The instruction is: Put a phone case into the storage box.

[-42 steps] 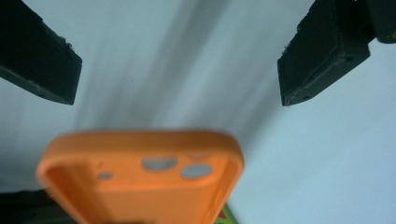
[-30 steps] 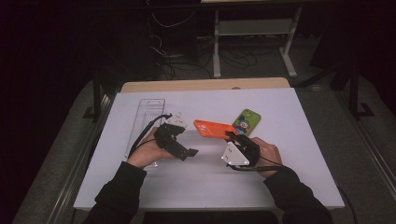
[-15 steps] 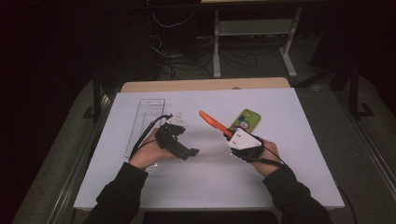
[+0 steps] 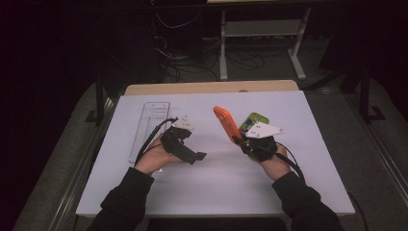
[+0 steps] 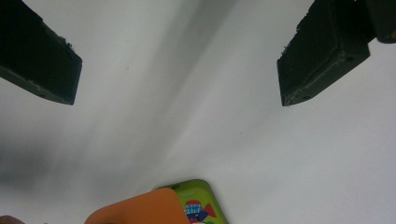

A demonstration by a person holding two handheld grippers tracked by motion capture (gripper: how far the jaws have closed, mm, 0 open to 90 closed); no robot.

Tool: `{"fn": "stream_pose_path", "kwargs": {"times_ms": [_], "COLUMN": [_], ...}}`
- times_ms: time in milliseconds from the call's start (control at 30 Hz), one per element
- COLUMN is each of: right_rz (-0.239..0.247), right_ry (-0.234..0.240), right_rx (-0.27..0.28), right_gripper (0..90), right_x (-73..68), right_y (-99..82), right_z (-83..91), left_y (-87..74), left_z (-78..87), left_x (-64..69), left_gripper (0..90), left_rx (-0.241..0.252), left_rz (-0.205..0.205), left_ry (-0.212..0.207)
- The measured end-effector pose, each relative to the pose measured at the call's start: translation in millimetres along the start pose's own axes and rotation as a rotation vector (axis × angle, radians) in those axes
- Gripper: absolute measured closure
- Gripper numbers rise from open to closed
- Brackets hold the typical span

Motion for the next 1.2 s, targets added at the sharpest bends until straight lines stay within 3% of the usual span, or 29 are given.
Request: {"fn": "stream_pose_path", "kwargs": {"times_ms": [200, 500, 633, 800, 900, 1200], "right_rz": [-0.134, -0.278, -0.281, -0.27, -0.269, -0.268], "right_ry": [0.089, 0.169, 0.168, 0.164, 0.161, 0.162], "right_rx": [0.013, 0.024, 0.021, 0.015, 0.019, 0.015], "right_gripper": [78.2, 78.3, 78.3, 78.3, 78.3, 78.3], "right_x": [6.5, 13.8, 13.4, 10.9, 10.1, 2.5], "right_y": [-1.7, -4.5, -5.7, -6.7, -6.4, -5.1], "right_z": [0.4, -1.0, -1.4, -2.9, -3.3, -6.7], "left_y": [0.8, 1.2, 3.5, 10.8, 15.2, 28.9], "left_z": [0.2, 2.2, 3.4, 6.4, 7.8, 11.0], "left_x": [0.7, -0.1, -0.7, -1.9, -2.5, -5.1], "left_gripper": [0.0, 0.0, 0.0, 0.0, 0.0, 0.0], "left_rx": [0.02, 0.039, 0.061, 0.128, 0.146, 0.209], "left_rz": [0.014, 0.037, 0.045, 0.085, 0.076, 0.112], "left_ry": [-0.003, -0.007, -0.007, -0.021, -0.015, -0.024]}}
Point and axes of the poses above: each handheld gripper's, and its own axes: z roughly backward along the jaws, y roughly out of its top, x roughly to its right, the point moved 4 cm from there along -z, roughly forward along the jaws, and after that the axes turned 9 degrees about -x, right-handed, at the moved point
